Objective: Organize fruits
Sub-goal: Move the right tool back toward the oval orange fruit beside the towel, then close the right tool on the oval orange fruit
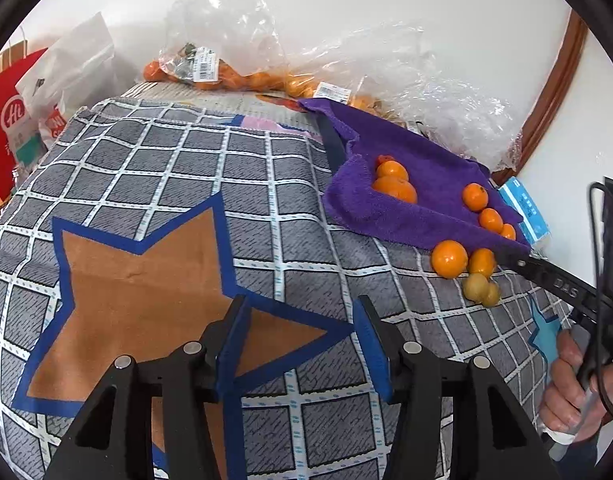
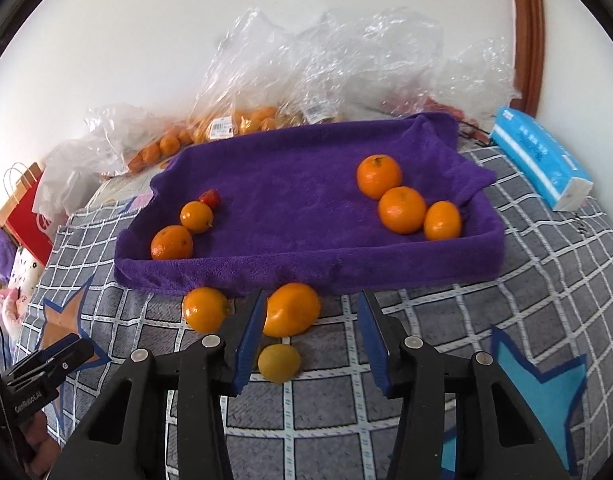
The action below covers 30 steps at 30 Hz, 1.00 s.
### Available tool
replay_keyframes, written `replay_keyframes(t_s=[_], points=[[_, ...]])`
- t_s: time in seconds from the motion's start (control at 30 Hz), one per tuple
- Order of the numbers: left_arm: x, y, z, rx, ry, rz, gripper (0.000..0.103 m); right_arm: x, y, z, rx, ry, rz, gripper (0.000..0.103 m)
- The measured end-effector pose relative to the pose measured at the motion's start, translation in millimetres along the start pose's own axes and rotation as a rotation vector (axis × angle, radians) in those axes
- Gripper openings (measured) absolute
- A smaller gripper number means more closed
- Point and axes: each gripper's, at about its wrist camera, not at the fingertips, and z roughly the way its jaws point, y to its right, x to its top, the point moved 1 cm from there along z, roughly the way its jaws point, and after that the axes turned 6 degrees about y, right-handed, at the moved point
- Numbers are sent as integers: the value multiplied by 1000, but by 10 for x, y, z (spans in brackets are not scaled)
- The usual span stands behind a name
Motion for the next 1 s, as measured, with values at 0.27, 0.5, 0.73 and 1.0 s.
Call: replay_keyframes(t_s=[0.27, 0.5, 0.73, 1.0], points=[[-4, -9, -4, -31, 7, -16, 51, -46, -18, 279, 33, -66, 39, 46], [0, -20, 0, -29, 11, -27, 51, -66, -66, 357, 41, -79, 38, 37], [-2, -27, -10, -26, 13, -30, 51, -7, -79, 200, 62, -40, 49, 36], [-16, 8, -6, -27, 9, -15, 51, 74, -119, -205, 29, 46, 6, 36]])
